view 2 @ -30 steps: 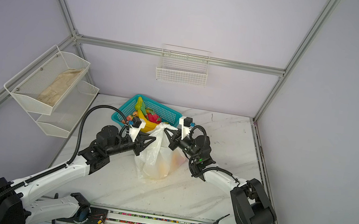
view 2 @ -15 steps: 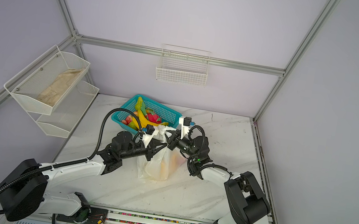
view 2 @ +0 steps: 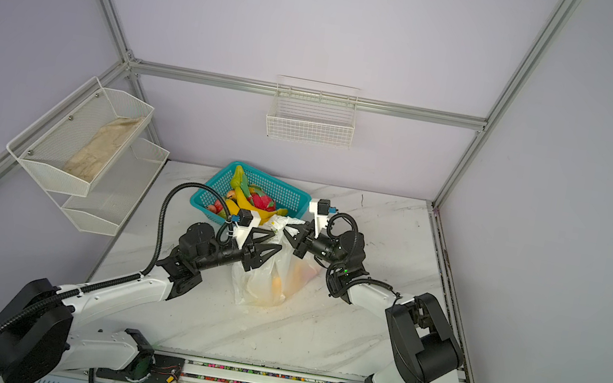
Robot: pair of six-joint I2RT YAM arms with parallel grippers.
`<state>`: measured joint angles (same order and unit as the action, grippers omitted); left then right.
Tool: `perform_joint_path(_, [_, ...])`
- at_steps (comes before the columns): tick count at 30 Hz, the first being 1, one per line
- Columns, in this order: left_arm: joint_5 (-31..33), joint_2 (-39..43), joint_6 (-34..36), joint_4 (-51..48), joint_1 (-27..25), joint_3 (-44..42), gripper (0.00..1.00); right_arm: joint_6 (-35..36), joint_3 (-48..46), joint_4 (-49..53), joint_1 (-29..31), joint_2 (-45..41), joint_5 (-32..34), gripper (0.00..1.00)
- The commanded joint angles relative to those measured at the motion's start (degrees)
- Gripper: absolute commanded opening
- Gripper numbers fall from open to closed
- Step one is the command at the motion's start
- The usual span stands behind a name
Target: Place the fake fruits into the plastic bag and tie a complex knot
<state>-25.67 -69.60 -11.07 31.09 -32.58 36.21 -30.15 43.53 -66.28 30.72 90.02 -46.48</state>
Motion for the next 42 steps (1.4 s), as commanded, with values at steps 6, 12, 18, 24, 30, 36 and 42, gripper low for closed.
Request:
perform_joint_path(6, [-8.5, 8.4, 1.9, -4.8, 5.9, -2.5, 0.64, 1.9, 2.0, -2.8, -0.4, -0.7, -4.1, 0.00])
perform_joint_path(12, [-13.5, 8.7, -0.7, -6.1, 10.9, 0.0, 0.50, 4.1, 2.8, 0.2, -0.4, -1.5, -4.7, 0.00])
perform_joint_path(18, [-16.0, 5.4, -4.1, -5.3, 12.0, 3.0, 0.25, 6.1, 3.4, 3.4, -0.3, -2.0, -5.0, 0.00])
perform_joint_path(24, [-18.5, 1.2, -4.3, -4.7, 12.0, 5.7, 0.19, 6.4, 3.7, 3.5, -0.3, -2.1, -6.2, 0.00])
perform_joint_path(30, [-22.3, -3.0, -7.9, 0.7, 12.0, 6.3, 0.19, 8.7, 3.9, 5.1, -0.3, -2.5, -9.1, 0.00])
perform_joint_path(36, [-23.2, -5.4, -14.0, 10.8, 12.0, 4.2, 0.21, 10.2, 3.9, 5.4, -0.6, -1.9, -13.5, 0.00])
perform_joint_path(42, [-23.3, -4.4, -12.8, 11.6, 12.0, 3.1, 0.24, 10.2, 4.2, 5.4, -0.7, -1.5, -15.2, 0.00])
